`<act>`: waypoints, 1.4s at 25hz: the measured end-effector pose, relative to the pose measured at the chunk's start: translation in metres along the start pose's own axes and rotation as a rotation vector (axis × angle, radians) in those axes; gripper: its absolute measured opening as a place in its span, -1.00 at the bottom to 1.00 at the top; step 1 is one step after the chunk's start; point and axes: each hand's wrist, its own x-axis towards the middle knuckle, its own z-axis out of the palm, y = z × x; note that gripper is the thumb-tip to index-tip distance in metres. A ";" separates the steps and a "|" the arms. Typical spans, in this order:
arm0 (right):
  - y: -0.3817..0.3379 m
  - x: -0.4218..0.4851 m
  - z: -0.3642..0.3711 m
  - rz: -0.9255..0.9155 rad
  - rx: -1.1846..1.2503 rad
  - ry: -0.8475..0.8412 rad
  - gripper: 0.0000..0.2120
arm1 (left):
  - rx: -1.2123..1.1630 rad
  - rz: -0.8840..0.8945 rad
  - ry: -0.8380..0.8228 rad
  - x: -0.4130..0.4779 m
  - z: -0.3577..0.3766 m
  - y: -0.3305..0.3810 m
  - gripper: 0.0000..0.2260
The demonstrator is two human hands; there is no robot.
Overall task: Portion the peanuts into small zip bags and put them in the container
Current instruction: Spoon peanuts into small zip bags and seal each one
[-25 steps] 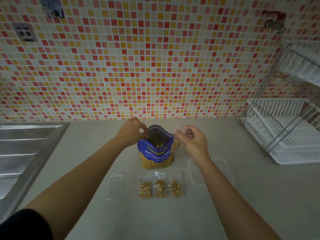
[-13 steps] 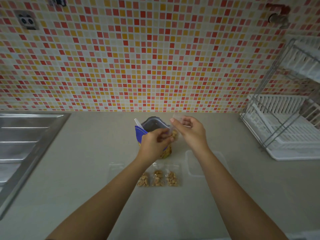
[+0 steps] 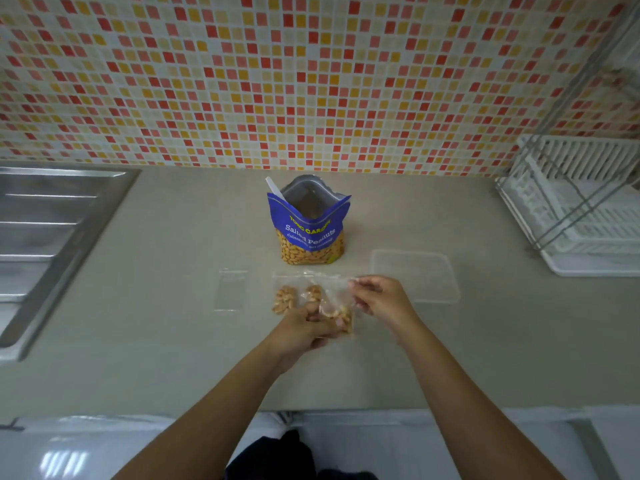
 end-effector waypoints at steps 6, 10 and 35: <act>0.068 -0.001 -0.001 0.106 -0.121 0.091 -0.91 | 0.098 -0.200 0.092 0.009 0.008 -0.047 -0.92; 0.080 0.002 0.000 0.093 -0.185 0.159 -0.85 | 0.366 -0.163 0.260 0.012 0.017 -0.055 -0.89; 0.093 -0.034 0.129 -0.758 -1.015 -0.391 -0.54 | 0.911 -0.048 0.890 0.025 -0.160 -0.009 -0.65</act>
